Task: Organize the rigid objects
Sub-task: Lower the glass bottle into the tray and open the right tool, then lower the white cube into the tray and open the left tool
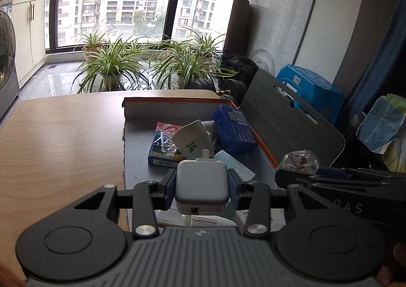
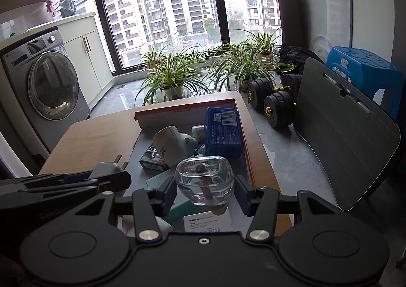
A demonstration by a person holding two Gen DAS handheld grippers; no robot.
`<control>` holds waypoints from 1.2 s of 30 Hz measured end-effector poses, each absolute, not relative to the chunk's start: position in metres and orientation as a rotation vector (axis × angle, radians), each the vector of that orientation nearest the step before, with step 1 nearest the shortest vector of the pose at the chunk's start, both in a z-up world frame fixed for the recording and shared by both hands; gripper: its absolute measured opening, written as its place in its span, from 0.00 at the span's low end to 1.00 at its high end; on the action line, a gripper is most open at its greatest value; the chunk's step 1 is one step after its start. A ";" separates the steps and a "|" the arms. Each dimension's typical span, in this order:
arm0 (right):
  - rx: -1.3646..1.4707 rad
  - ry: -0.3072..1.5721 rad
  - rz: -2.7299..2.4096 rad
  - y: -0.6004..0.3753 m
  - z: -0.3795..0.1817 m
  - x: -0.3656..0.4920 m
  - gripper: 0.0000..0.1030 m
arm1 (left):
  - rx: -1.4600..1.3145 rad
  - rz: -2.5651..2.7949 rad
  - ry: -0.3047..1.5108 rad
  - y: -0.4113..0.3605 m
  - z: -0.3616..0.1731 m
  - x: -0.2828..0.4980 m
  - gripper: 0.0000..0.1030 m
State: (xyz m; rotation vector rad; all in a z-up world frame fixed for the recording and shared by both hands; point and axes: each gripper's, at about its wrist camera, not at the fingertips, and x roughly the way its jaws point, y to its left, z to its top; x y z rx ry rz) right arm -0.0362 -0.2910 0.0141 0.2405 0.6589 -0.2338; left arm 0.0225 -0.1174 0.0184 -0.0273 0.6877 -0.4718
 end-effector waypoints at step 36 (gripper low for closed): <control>0.242 0.529 -0.321 -0.298 0.041 -0.072 0.85 | 0.031 -0.456 0.703 -0.134 0.033 0.016 0.89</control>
